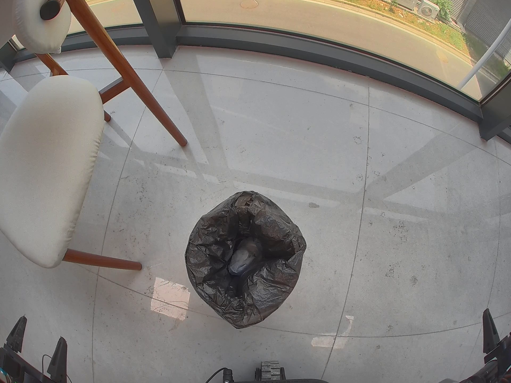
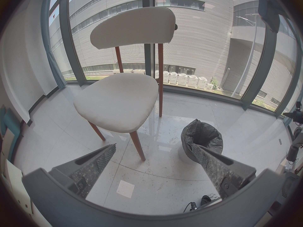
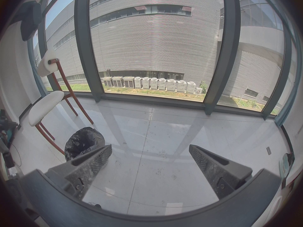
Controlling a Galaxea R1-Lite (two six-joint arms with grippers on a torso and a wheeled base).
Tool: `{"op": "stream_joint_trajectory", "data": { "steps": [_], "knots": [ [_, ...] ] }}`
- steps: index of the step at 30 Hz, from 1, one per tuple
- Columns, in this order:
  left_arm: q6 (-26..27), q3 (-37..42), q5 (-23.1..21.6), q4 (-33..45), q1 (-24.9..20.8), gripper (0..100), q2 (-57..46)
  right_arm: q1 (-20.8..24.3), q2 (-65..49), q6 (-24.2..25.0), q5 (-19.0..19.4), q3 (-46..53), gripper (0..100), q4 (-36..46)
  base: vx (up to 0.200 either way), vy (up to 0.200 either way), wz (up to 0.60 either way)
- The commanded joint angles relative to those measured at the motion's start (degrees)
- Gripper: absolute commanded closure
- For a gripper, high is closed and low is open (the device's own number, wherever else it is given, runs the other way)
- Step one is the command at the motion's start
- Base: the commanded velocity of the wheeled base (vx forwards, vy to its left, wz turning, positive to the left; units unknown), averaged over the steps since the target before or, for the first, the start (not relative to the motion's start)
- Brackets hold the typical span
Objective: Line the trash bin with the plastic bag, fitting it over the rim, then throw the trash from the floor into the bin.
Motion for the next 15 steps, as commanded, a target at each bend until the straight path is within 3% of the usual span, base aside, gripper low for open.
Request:
{"op": "stream_joint_trajectory", "data": {
  "steps": [1, 15],
  "knots": [
    [0.07, 1.01, -0.02, 0.04, 0.10, 0, -0.22, 0.24, -0.62, -2.45, 4.31, 0.84, 0, 1.05, 0.000, 0.000, 0.00],
    [0.07, 1.01, 0.07, 0.04, 0.10, 0, -0.30, 0.15, -0.70, -2.36, 4.22, 0.92, 0, 0.97, 0.000, 0.000, 0.00]
  ]
}}
